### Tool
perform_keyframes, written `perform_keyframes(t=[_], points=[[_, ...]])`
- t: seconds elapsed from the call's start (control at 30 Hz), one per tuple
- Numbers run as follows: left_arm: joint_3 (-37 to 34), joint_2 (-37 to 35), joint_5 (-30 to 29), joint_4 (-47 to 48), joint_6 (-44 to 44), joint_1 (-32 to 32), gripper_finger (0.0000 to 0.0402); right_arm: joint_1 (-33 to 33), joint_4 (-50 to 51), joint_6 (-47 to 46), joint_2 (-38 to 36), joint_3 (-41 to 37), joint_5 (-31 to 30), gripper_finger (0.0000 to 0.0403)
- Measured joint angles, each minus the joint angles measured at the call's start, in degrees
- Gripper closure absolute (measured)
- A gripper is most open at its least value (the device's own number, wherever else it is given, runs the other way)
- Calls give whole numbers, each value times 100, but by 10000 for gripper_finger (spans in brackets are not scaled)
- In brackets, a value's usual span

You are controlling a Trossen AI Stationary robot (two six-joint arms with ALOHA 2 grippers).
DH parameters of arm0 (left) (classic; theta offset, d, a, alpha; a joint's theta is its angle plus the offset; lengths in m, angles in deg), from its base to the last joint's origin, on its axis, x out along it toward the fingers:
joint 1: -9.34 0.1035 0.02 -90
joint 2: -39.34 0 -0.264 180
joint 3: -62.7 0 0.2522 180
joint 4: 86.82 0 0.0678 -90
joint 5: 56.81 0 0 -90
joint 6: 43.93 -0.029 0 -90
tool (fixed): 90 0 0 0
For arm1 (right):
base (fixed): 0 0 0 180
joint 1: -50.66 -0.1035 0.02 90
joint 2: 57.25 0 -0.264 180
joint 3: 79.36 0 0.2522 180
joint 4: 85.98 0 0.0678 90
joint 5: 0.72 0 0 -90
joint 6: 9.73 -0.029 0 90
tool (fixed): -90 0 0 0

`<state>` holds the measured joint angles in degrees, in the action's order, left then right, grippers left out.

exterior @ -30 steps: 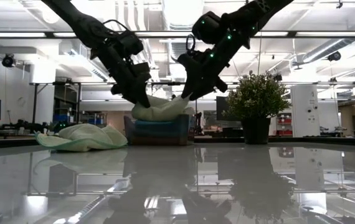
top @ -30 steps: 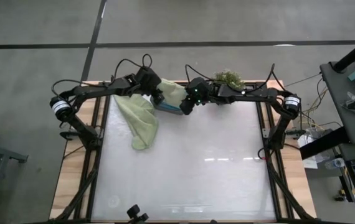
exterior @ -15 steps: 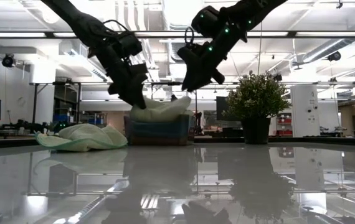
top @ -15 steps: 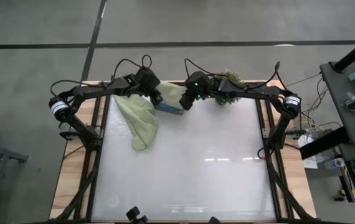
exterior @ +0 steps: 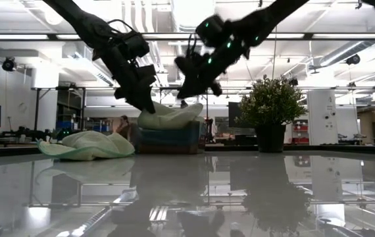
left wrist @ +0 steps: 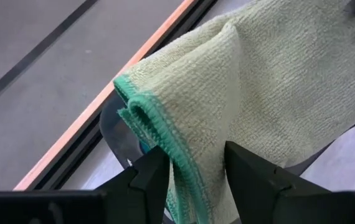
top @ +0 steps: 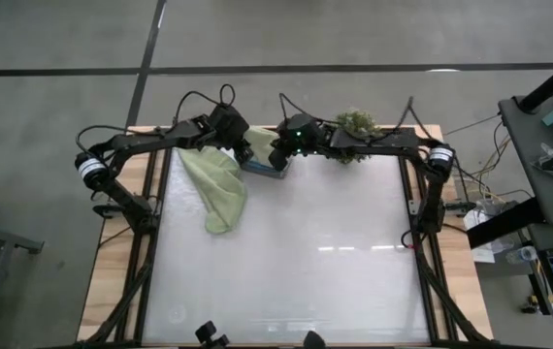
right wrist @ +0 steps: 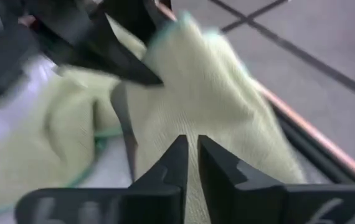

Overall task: Fold microfiber towels
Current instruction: Put the folded green microfiber towel into the black bin

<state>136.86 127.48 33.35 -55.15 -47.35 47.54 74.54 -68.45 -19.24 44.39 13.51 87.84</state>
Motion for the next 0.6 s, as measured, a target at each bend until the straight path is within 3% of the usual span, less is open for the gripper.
perform_keyframes(t=[0.13, 0.33, 0.53, 0.6], points=[[0, -29, -141, 33, -1, 0, 266, 15, -128, 44, 498, -2, -208, 392], [0, -342, -1041, 280, -420, 0, 266, 57, -113, 328, 713, -2, -506, 394], [-16, -921, -1067, 209, -1443, -2, 266, 52, -92, 500, 608, -2, -503, 394], [-78, -1056, -803, 41, -1546, 1, 266, 52, -95, 531, 488, -2, -503, 394]])
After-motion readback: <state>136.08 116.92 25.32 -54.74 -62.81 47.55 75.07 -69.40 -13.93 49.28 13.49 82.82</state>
